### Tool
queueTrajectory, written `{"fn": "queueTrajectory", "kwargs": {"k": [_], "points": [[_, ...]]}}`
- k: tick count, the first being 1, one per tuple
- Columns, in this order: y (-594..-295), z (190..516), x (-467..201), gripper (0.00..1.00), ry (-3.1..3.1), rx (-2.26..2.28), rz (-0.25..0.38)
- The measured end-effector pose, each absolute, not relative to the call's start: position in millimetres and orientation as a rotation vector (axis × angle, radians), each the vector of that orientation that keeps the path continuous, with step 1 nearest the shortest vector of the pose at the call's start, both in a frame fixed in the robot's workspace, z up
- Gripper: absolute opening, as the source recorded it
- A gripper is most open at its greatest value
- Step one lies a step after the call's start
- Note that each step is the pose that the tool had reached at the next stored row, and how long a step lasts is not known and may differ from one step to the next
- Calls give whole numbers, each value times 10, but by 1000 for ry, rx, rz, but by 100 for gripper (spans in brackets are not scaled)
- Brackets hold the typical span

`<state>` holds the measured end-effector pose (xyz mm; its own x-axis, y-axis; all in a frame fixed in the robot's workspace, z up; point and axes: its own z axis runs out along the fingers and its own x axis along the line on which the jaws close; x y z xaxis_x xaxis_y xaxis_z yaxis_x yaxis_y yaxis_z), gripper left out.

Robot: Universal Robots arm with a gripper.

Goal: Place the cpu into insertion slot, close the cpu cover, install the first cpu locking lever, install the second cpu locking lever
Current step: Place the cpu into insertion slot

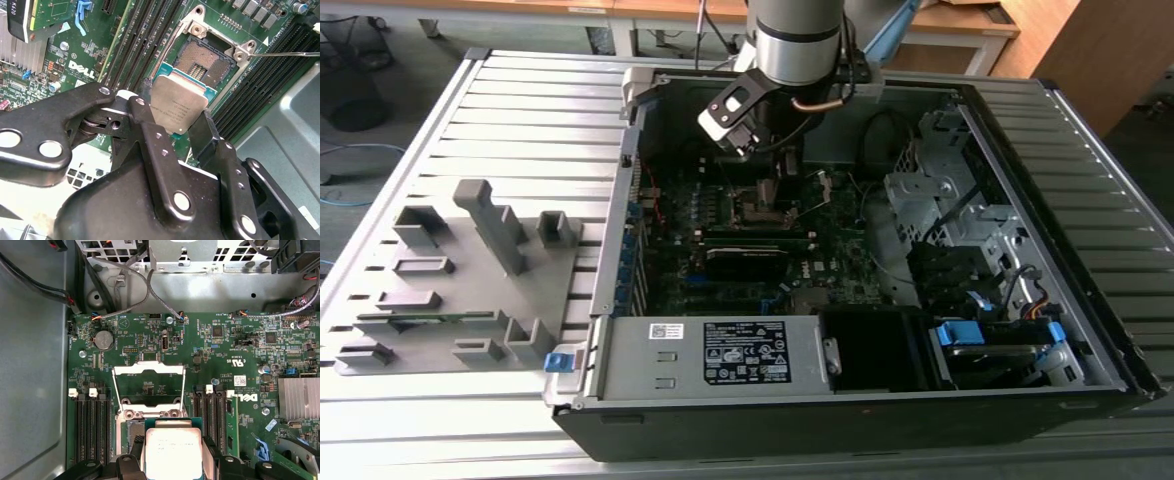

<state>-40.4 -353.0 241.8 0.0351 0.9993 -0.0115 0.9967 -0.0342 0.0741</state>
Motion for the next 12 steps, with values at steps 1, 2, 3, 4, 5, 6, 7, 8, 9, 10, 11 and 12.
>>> {"fn": "queueTrajectory", "kwargs": {"k": [1, 2, 3, 4, 5, 6, 7, 8, 9, 10, 11, 12], "points": [[-3529, 2416, -404, 54, 2139, 2215, 66], [-3529, 2412, -403, 54, 2139, 2215, 67], [-3529, 2408, -404, 54, 2139, 2215, 67], [-3530, 2407, -404, 54, 2139, 2215, 66], [-3530, 2403, -404, 54, 2139, 2215, 66], [-3529, 2399, -404, 54, 2139, 2215, 66], [-3530, 2399, -404, 54, 2139, 2215, 66], [-3530, 2399, -404, 54, 2139, 2215, 66], [-3529, 2397, -404, 54, 2139, 2215, 66], [-3529, 2395, -404, 54, 2139, 2215, 67], [-3529, 2393, -404, 54, 2139, 2215, 67], [-3529, 2392, -404, 54, 2139, 2215, 67]]}}
